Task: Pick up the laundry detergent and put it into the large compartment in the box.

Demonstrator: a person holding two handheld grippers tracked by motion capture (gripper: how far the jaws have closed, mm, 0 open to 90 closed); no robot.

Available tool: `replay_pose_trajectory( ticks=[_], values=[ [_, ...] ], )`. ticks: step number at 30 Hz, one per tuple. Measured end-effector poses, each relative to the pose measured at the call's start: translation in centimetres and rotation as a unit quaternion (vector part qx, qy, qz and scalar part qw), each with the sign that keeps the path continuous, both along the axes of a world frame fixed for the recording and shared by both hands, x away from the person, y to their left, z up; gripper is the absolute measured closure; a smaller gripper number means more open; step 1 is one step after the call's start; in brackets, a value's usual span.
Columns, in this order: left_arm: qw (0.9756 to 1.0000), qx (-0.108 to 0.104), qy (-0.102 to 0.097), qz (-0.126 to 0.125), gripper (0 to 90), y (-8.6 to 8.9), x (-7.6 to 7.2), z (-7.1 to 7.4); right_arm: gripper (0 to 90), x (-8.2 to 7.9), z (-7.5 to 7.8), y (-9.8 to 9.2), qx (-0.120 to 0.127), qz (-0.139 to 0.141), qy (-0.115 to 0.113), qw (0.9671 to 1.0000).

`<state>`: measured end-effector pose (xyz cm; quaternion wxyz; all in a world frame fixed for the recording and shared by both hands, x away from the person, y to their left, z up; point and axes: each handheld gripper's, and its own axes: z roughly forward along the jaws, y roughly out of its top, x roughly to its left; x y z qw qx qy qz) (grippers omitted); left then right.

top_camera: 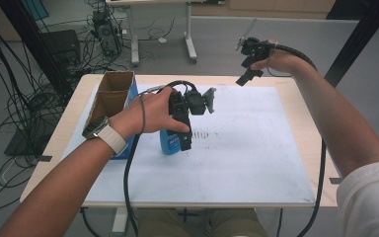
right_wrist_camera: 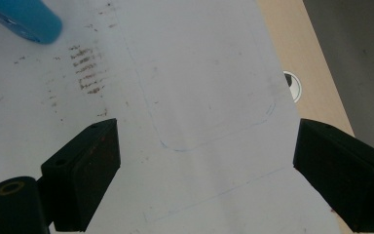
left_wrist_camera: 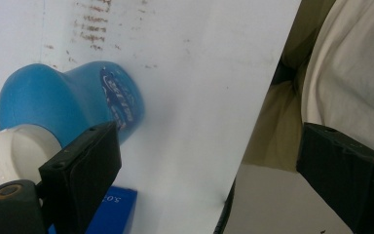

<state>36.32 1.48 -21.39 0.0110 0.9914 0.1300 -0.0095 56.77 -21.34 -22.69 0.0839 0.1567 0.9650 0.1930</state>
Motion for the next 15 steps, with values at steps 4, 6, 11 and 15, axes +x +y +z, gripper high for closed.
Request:
replay_pose_trajectory(
  ticks=[4,6,11,15],
  values=[
    [1.0000,-0.004,-0.003,-0.001,9.6,-0.04,-0.15,0.14,9.8,-0.02,0.02,0.03,0.001,0.001,0.000,1.0000],
    [1.0000,-0.004,-0.002,-0.002,9.6,-0.08,-0.15,0.17,9.8,-0.06,0.03,0.01,0.001,0.001,-0.001,1.0000],
    [1.0000,-0.004,-0.003,-0.003,9.7,-0.14,-0.18,0.16,9.8,-0.12,0.19,-0.22,0.000,-0.003,-0.003,1.0000],
    [1.0000,-0.003,-0.004,-0.003,9.8,-0.13,-0.14,0.30,9.8,-0.18,0.21,-0.36,0.001,-0.004,-0.003,1.0000]
  ],
)
